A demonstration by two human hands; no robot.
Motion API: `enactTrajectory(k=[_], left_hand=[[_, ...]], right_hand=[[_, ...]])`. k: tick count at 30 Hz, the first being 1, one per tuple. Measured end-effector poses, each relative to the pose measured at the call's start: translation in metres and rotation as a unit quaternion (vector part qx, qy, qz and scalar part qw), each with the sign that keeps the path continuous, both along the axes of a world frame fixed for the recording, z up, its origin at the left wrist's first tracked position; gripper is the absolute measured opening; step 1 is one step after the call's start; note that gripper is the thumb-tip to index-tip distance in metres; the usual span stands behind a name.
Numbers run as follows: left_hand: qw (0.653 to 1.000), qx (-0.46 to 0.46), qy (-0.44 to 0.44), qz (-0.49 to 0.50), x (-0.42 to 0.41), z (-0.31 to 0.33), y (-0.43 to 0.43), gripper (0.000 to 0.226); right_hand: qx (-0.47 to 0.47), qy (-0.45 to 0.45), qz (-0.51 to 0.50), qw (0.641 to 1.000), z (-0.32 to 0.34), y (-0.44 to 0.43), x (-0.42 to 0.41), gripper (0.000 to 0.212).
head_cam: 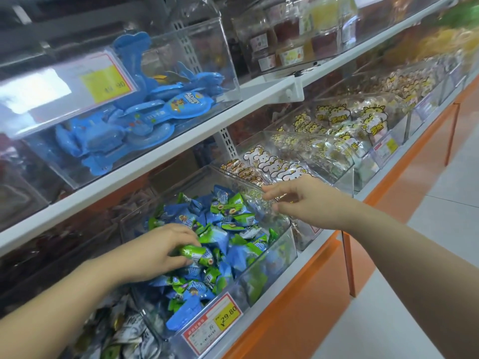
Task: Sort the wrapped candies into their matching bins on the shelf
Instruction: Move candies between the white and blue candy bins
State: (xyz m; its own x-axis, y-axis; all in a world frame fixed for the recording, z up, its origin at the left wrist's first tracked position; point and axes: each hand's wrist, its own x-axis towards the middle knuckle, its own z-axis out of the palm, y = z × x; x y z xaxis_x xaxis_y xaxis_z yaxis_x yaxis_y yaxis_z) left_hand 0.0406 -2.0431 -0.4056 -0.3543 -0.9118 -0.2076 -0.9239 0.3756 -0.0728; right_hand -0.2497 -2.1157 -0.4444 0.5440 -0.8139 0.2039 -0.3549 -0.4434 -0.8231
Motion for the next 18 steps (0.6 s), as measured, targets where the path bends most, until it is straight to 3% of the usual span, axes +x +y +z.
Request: enactTrajectory(k=[7, 13, 18], left_hand=[[0.997, 0.066, -0.014, 0.036, -0.021, 0.023, 0.004, 0.028], [0.991, 0.039, 0.122, 0.039, -0.08, 0.031, -0.029, 0.019], [0.997, 0.076, 0.021, 0.024, -0.096, -0.018, -0.068, 0.024]], right_hand=[[-0.013, 0.019, -0.008, 1.0, 0.002, 0.0, 0.001, 0.022], [-0.019, 0.034, -0.011, 0.999, 0.006, 0.002, 0.002, 0.022], [-0.027, 0.045, -0.01, 0.999, 0.006, 0.004, 0.001, 0.027]])
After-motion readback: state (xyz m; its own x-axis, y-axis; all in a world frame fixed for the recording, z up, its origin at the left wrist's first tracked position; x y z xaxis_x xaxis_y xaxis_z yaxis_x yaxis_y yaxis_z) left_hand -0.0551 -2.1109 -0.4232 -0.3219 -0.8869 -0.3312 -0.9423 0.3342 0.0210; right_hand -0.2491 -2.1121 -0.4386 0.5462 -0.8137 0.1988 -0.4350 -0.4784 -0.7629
